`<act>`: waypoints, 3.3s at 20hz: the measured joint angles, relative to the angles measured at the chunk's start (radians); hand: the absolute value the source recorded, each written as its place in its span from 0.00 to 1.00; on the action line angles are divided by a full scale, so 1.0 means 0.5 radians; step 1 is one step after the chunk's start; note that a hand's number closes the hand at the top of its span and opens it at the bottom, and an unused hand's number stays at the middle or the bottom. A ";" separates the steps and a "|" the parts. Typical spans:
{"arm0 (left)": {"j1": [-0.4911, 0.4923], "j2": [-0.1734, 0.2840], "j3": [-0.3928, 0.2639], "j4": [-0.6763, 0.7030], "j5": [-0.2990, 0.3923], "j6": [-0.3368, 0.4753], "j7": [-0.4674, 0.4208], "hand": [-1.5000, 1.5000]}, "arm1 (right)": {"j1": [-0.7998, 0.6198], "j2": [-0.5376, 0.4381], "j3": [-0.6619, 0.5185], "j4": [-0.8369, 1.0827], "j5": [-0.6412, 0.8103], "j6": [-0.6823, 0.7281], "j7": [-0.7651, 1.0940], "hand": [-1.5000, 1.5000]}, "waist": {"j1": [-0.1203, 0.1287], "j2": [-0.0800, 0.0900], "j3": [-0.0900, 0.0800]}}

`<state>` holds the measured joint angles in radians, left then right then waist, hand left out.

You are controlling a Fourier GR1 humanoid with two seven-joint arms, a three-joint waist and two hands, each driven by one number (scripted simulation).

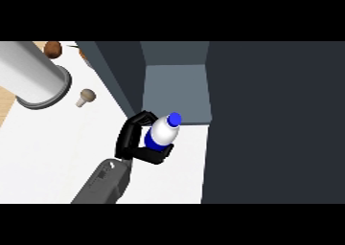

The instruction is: Pick up the bottled water, place it into the cabinet and close the cabinet

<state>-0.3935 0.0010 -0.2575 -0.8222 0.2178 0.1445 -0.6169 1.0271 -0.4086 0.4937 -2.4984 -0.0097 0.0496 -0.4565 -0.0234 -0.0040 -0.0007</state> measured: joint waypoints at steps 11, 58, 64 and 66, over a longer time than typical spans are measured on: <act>-0.553 -0.002 -0.285 0.081 0.367 0.524 0.402 1.00 | 0.057 -0.051 -0.118 0.012 -0.024 0.030 -0.117 0.00 | -0.042 0.013 0.000; -1.328 -0.001 -0.055 0.763 0.844 0.600 -0.117 1.00 | 0.082 -0.082 -0.239 0.013 -0.091 0.256 -0.196 0.00 | -0.063 0.024 -0.002; -1.085 -0.002 -0.301 0.424 1.042 0.351 -0.018 0.00 | 0.069 -0.070 -0.172 0.011 -0.073 0.227 -0.178 0.00 | -0.038 0.005 -0.002; -0.967 -0.002 -0.398 0.276 1.100 0.286 0.013 0.00 | 0.088 -0.076 -0.169 0.007 -0.070 0.217 -0.177 0.00 | -0.021 -0.002 -0.003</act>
<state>-0.8769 0.0000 -0.4567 -0.6844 0.7678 0.2877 -0.6103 1.0712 -0.4469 0.4093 -2.4948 -0.0449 0.1582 -0.5451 -0.0341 -0.0049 -0.0020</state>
